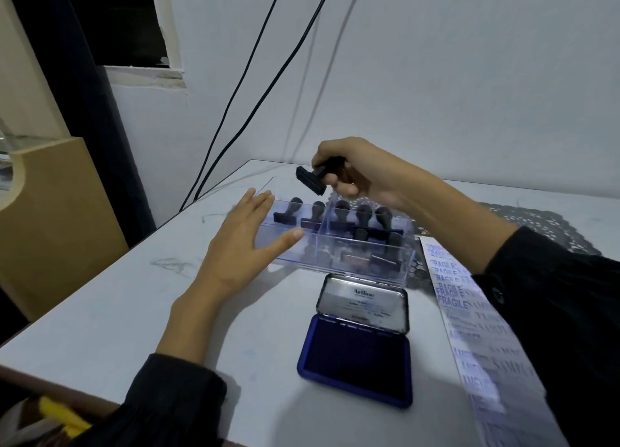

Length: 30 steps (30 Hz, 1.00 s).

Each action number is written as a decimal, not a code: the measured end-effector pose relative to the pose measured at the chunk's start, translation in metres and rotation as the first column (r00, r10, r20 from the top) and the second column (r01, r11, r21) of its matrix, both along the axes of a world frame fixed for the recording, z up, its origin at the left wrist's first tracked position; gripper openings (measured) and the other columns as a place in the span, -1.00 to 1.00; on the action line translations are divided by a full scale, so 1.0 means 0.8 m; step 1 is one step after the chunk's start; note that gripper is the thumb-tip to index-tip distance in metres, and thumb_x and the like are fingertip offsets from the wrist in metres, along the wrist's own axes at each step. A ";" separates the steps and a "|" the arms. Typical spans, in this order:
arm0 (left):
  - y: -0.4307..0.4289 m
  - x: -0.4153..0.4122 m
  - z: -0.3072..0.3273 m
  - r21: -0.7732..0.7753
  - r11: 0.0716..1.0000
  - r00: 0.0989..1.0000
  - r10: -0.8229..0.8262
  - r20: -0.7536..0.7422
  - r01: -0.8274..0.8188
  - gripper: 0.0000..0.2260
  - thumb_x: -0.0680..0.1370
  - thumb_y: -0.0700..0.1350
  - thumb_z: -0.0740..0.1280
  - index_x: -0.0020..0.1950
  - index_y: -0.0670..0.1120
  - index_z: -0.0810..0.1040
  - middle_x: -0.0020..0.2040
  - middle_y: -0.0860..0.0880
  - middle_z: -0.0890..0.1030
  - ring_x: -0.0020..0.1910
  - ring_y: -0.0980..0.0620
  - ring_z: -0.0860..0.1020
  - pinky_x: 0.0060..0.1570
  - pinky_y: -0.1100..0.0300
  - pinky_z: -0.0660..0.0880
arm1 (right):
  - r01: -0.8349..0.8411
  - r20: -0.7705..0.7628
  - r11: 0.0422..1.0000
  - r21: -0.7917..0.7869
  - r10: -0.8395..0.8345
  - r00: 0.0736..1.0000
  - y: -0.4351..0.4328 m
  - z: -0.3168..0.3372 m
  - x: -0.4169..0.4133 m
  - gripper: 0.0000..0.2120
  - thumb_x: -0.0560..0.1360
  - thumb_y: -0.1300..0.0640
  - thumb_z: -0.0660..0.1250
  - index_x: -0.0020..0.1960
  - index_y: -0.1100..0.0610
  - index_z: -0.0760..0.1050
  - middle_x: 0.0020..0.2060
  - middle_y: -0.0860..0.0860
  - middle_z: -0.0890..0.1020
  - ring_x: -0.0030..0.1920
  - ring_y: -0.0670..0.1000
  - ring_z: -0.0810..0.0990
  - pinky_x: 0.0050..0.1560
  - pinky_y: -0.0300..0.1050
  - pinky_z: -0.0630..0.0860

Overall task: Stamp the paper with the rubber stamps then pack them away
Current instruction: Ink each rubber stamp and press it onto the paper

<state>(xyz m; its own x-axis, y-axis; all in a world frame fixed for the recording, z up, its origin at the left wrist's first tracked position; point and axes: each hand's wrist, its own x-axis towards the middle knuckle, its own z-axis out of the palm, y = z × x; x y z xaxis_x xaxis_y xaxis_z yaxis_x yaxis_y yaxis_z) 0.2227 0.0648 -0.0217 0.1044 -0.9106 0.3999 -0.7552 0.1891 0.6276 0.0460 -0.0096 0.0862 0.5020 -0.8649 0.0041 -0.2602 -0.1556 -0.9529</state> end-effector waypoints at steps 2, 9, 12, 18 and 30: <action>0.009 -0.003 0.000 -0.022 0.999 0.997 -0.032 -0.074 0.030 -0.21 0.37 0.38 0.24 0.52 0.06 0.22 0.46 0.30 0.14 0.47 0.36 -0.03 0.49 0.16 -0.04 | -0.061 -0.017 0.998 0.009 0.061 0.998 0.022 -0.001 -0.018 -0.83 0.47 0.13 0.30 -0.27 0.13 0.41 -0.50 0.03 0.41 -0.59 -0.05 0.20 -0.47 -0.16 0.04; 0.088 -0.034 -0.016 -0.032 0.995 0.969 -0.095 -0.227 0.090 -0.27 0.33 0.38 0.30 0.47 0.31 0.17 0.33 0.63 -0.01 0.38 0.54 -0.12 0.40 0.26 -0.08 | -0.212 -0.270 0.977 0.013 0.208 0.940 0.096 -0.038 -0.071 -0.90 0.49 0.20 0.33 -0.14 0.25 0.52 -0.49 0.04 0.47 -0.57 -0.08 0.29 -0.54 -0.27 0.15; 0.115 -0.041 -0.025 0.108 0.980 0.966 -0.138 -0.220 0.164 -0.15 0.22 0.51 0.26 0.47 0.36 0.11 0.43 0.49 0.00 0.40 0.51 -0.05 0.43 0.22 0.00 | -0.225 -0.365 0.973 0.052 0.228 0.903 0.112 -0.064 -0.076 -0.93 0.50 0.23 0.30 -0.10 0.25 0.47 -0.49 0.02 0.43 -0.53 -0.06 0.26 -0.52 -0.26 0.14; 0.135 -0.058 -0.023 0.322 0.921 0.975 -0.201 -0.091 0.220 0.08 0.10 0.59 0.29 0.52 0.28 -0.02 0.46 0.45 -0.07 0.41 0.50 -0.13 0.49 0.20 0.01 | -0.212 -0.494 0.970 -0.117 0.128 0.860 0.122 -0.085 -0.065 -0.87 0.48 0.19 0.30 -0.14 0.27 0.48 -0.45 0.00 0.46 -0.50 -0.07 0.35 -0.45 -0.22 0.30; 0.141 -0.071 -0.016 0.377 0.920 0.938 -0.220 0.269 0.107 0.03 0.22 0.56 0.15 0.55 0.14 -0.15 0.37 0.36 -0.22 0.12 0.59 -0.40 0.30 0.42 -0.21 | -0.248 -0.552 0.756 -0.606 -0.175 0.815 0.154 -0.114 -0.061 -0.85 0.54 0.00 0.15 -0.10 0.08 0.31 -0.31 0.02 0.49 -0.22 0.15 0.46 -0.27 -0.01 0.30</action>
<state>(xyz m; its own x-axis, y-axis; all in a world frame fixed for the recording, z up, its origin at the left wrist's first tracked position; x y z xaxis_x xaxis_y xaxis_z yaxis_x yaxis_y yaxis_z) 0.1661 0.1778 -0.0349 -0.1321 -0.9905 0.0393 -0.8953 0.1362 0.4241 -0.0026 0.1133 -0.0050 0.6257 -0.7392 0.2492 -0.6723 -0.6730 -0.3083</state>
